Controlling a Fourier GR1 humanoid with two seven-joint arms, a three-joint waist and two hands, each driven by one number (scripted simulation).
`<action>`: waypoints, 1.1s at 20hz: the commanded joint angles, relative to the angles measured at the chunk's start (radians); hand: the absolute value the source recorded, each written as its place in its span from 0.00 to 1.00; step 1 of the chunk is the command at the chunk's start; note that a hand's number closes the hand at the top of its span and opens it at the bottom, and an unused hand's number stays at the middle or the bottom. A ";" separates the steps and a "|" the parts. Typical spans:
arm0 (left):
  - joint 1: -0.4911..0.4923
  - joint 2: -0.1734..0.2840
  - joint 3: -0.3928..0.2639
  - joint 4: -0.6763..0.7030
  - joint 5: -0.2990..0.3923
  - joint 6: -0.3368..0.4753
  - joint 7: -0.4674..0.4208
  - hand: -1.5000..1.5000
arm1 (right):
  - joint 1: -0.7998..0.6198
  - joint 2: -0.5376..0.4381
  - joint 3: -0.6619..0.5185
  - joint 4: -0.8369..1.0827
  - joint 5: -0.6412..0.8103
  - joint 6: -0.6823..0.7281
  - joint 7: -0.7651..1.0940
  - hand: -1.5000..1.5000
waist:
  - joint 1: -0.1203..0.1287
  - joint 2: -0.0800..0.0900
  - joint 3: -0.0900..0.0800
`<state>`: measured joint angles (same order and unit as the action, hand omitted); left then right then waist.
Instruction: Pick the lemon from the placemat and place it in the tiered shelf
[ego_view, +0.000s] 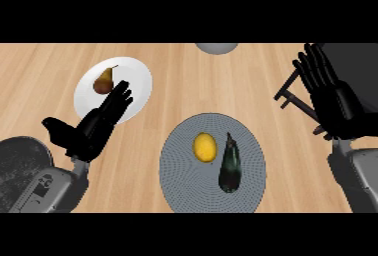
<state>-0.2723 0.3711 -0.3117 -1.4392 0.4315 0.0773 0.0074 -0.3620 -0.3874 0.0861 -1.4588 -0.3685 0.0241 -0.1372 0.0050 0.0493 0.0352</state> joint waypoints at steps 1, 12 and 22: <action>-0.025 0.004 -0.001 0.033 -0.054 0.040 0.036 0.50 | 0.017 0.051 0.002 0.073 0.020 -0.043 0.000 0.00 | -0.002 -0.045 -0.034; 0.016 0.046 0.003 0.044 -0.175 0.137 -0.028 0.50 | 0.219 0.117 -0.032 0.217 0.350 -0.708 0.079 1.00 | -0.028 -0.042 -0.040; 0.023 -0.013 0.010 0.105 -0.241 0.143 -0.077 0.50 | 0.399 0.317 0.122 -0.019 0.315 -0.799 -0.132 0.00 | -0.014 -0.050 -0.036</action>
<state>-0.2463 0.3691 -0.3192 -1.3820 0.2072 0.2412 -0.0214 -0.0314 -0.0688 0.1317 -1.4249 -0.0562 -0.8500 -0.2887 -0.0118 -0.0039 -0.0050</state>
